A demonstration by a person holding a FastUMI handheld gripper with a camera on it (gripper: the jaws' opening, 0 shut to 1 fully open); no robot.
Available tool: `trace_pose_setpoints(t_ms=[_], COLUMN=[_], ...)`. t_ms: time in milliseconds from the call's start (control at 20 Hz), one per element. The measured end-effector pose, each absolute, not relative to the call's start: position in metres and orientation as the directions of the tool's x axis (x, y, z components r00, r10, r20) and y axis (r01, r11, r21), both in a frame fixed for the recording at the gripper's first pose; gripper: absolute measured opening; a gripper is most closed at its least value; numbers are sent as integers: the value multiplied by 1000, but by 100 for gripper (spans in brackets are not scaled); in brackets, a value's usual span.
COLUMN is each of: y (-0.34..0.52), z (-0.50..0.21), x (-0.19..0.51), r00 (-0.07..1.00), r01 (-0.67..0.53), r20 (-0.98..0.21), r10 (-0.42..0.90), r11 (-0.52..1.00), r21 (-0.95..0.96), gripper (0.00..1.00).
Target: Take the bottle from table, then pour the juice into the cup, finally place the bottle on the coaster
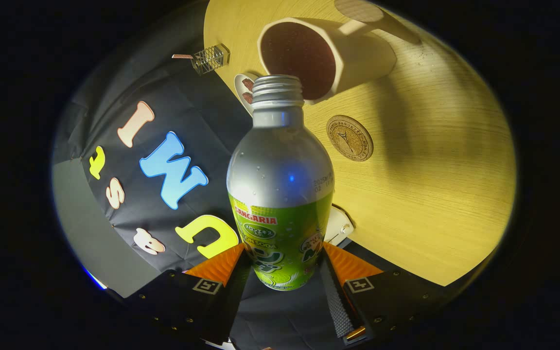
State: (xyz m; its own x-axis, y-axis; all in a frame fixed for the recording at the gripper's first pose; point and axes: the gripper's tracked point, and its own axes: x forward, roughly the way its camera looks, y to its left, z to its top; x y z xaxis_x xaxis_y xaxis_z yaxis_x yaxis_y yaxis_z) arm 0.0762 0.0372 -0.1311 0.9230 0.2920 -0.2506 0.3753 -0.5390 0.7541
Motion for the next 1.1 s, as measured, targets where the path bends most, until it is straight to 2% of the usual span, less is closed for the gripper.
trace_pose_setpoints(t_ms=[300, 750, 1100], y=[38, 42, 43], z=[-140, -179, -205], x=[70, 47, 34], r00=[912, 864, 821], r01=[395, 451, 481], r20=[-288, -404, -500], r10=[292, 300, 277], r11=[-440, -104, 139], r21=[807, 887, 866], gripper=[78, 77, 77])
